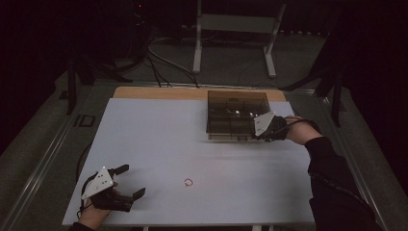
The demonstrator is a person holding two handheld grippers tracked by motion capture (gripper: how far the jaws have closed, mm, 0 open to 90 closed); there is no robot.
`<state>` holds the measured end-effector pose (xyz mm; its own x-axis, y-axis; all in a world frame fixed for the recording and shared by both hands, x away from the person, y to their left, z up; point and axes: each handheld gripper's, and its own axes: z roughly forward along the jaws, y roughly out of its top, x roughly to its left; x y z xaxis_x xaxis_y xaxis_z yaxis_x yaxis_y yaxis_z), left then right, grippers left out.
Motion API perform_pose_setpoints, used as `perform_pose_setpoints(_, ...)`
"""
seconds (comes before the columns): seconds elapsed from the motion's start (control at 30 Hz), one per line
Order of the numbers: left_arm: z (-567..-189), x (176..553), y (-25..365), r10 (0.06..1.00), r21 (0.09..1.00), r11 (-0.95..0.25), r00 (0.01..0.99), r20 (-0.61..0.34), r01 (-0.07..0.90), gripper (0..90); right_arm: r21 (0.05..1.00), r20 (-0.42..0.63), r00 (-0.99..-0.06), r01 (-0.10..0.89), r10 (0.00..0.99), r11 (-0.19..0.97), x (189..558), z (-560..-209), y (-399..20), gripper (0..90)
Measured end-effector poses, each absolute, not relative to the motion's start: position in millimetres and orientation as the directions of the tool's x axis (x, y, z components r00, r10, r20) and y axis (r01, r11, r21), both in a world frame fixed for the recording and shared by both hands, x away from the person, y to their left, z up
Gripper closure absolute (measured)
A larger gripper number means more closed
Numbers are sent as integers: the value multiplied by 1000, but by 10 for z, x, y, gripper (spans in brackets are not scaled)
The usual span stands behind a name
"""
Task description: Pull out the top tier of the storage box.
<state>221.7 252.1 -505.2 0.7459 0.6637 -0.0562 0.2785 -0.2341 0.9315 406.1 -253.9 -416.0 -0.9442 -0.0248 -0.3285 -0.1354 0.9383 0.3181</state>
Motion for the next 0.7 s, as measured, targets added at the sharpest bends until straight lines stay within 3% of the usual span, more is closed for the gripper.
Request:
perform_pose_setpoints(0.37,-5052,2219,2524,664,932,-233,745,-57,278,0,323,-330,-944,-119,-6,939,4055,-4163,-2538,855)
perform_pose_setpoints(0.43,-5053,2218,2524,664,932,-233,745,-56,278,0,335,-327,-945,-109,7,936,4053,-4146,-2544,816)
perform_pose_setpoints(0.7,-5052,2220,2523,663,932,-233,746,-56,277,0,476,-285,-941,25,181,879,4003,-3946,-2583,690)
